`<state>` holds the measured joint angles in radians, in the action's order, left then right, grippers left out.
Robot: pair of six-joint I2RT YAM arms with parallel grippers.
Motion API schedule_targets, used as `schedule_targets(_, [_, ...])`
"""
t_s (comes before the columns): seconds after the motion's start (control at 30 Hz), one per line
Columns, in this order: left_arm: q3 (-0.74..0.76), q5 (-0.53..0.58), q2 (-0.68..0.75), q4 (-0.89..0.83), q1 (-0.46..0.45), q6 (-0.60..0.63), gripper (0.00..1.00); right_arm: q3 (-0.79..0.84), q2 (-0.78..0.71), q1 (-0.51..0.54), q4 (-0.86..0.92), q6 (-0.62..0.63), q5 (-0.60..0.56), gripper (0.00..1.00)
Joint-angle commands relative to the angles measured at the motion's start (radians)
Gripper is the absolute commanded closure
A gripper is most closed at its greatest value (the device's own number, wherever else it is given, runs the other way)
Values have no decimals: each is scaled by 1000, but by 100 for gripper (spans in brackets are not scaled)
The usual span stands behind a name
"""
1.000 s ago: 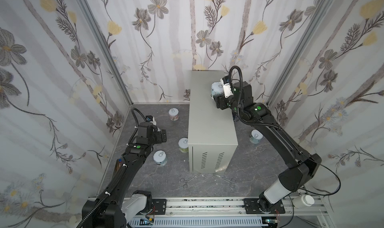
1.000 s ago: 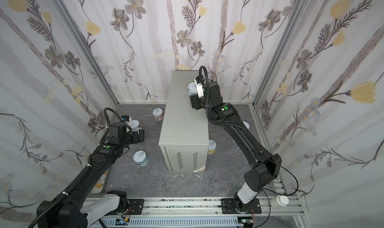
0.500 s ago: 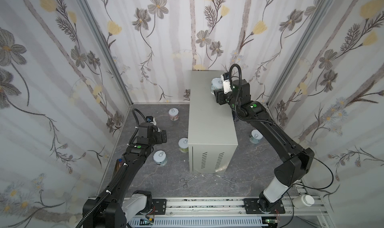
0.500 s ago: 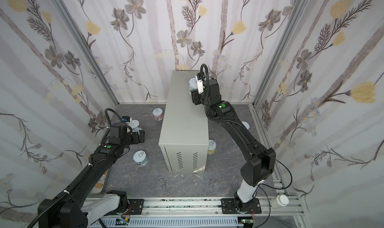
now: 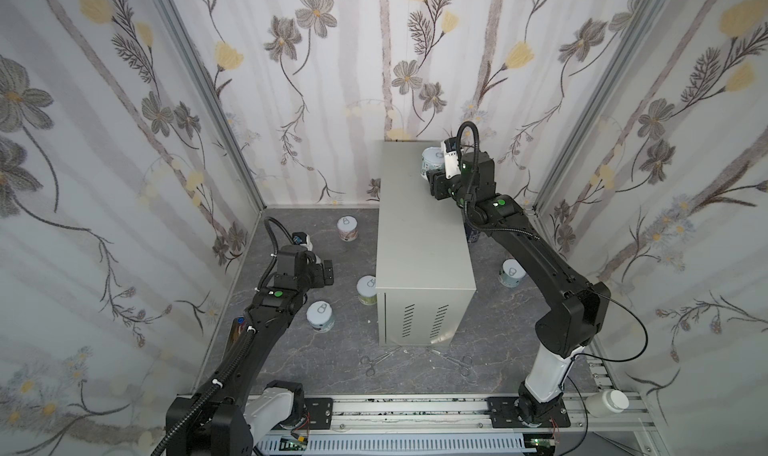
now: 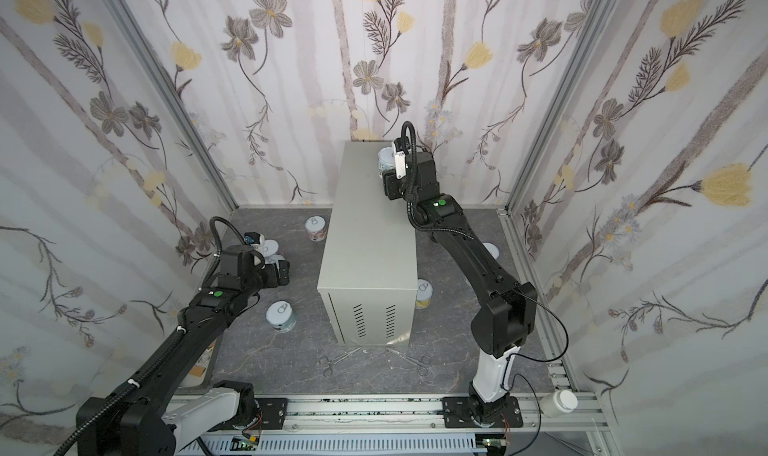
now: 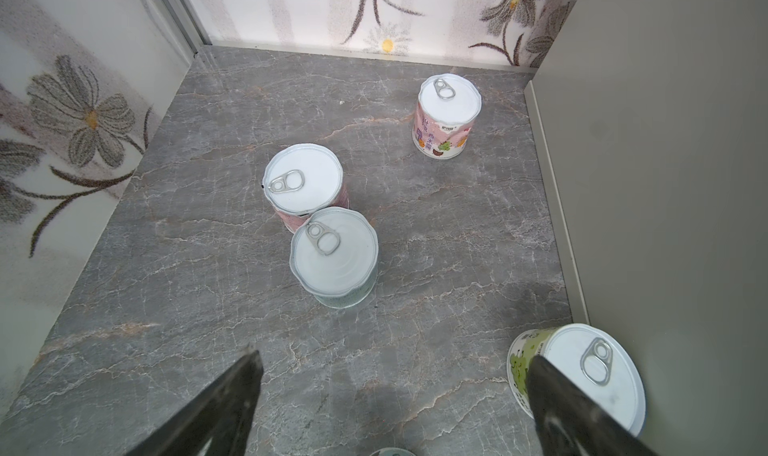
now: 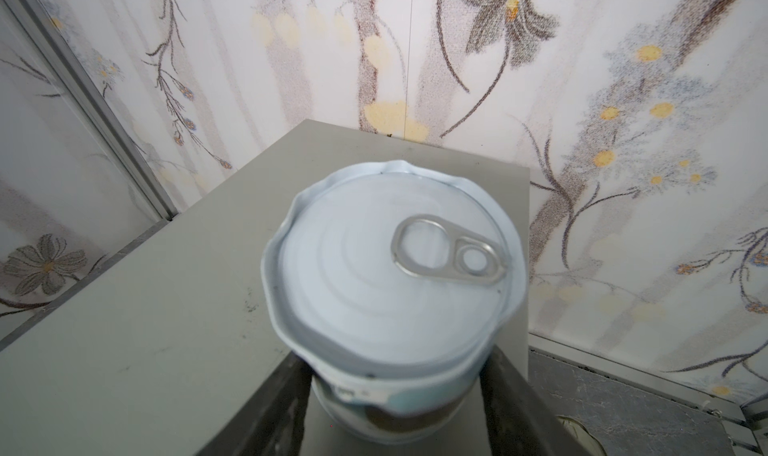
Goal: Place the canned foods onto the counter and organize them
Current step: 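Lower the light-blue can onto the cabinet top and release it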
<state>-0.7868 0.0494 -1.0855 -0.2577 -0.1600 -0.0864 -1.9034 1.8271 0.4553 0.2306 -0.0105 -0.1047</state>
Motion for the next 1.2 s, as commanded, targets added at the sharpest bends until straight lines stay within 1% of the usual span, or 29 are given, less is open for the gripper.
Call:
schedule_targets(0.0, [3,12,-1,25,0,2,0,-9,13,-9,-36,-3,-20,36])
schedule_targets(0.37, [1,27,-10,25,0,7,0,-65,69,-23,-49,1,0,36])
schedule_targets(0.63, [-7,24,-42,29,0,10,0,-90,103,-23,-61,6,26,36])
schedule_targets(1.17, [-6,34,-77,35,1,14,0,-91,115,-21,-50,9,37,35])
